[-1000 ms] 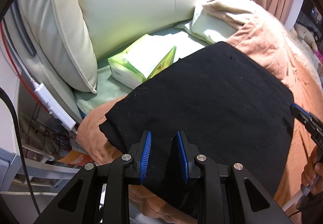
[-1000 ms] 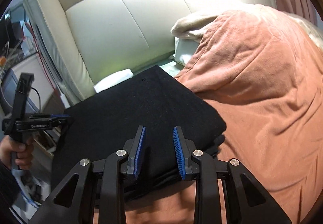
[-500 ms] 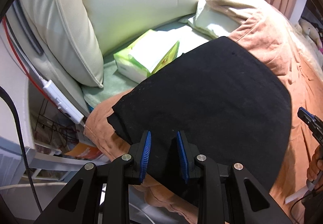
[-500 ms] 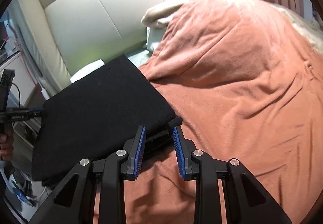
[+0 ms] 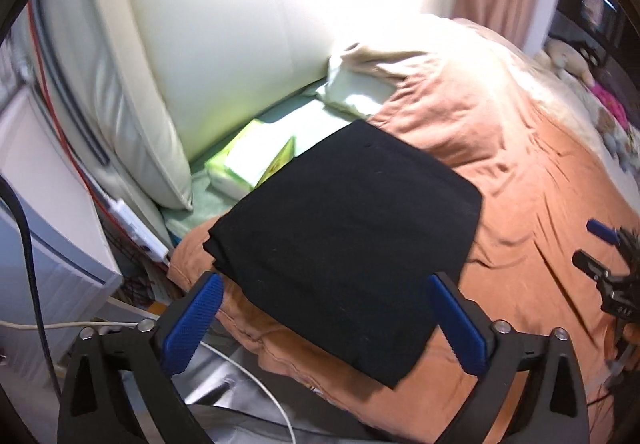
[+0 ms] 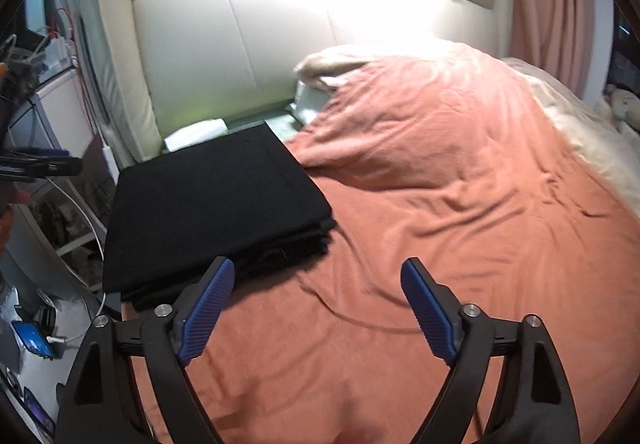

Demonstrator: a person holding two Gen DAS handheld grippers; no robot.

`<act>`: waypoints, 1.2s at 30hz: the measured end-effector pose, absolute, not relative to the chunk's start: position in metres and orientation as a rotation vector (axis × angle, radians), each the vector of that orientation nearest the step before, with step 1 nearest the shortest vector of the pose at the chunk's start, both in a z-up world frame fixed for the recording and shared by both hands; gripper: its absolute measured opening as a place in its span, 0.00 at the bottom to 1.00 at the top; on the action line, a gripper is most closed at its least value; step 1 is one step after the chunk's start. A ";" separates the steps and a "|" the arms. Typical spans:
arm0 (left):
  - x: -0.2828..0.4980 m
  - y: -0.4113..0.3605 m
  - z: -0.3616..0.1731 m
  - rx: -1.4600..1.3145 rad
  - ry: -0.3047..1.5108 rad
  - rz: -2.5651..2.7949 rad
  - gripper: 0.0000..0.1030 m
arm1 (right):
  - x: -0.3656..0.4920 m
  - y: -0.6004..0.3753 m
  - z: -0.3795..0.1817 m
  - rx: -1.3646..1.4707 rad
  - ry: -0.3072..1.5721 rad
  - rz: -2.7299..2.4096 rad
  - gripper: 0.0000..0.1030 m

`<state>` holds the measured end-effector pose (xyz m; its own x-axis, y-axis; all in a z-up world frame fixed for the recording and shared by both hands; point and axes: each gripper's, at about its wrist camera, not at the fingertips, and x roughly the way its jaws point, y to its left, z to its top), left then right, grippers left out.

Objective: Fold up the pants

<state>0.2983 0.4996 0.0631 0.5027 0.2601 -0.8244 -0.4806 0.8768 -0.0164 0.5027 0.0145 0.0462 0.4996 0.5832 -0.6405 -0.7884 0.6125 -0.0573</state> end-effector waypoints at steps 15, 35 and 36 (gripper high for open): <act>0.244 0.421 0.157 -0.211 0.794 0.389 1.00 | 0.399 -0.061 0.139 -0.360 0.512 0.749 1.00; 0.176 0.260 0.181 -0.092 0.668 0.181 1.00 | 0.281 -0.202 0.158 -0.255 0.470 0.647 1.00; 0.175 0.254 0.180 -0.086 0.664 0.174 1.00 | 0.273 -0.208 0.159 -0.260 0.461 0.640 1.00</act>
<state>0.1746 0.2535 0.1805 0.7736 0.1332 -0.6196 -0.1882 0.9818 -0.0239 0.2731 -0.2075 0.1587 0.7067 0.5124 -0.4878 -0.6253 0.7750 -0.0917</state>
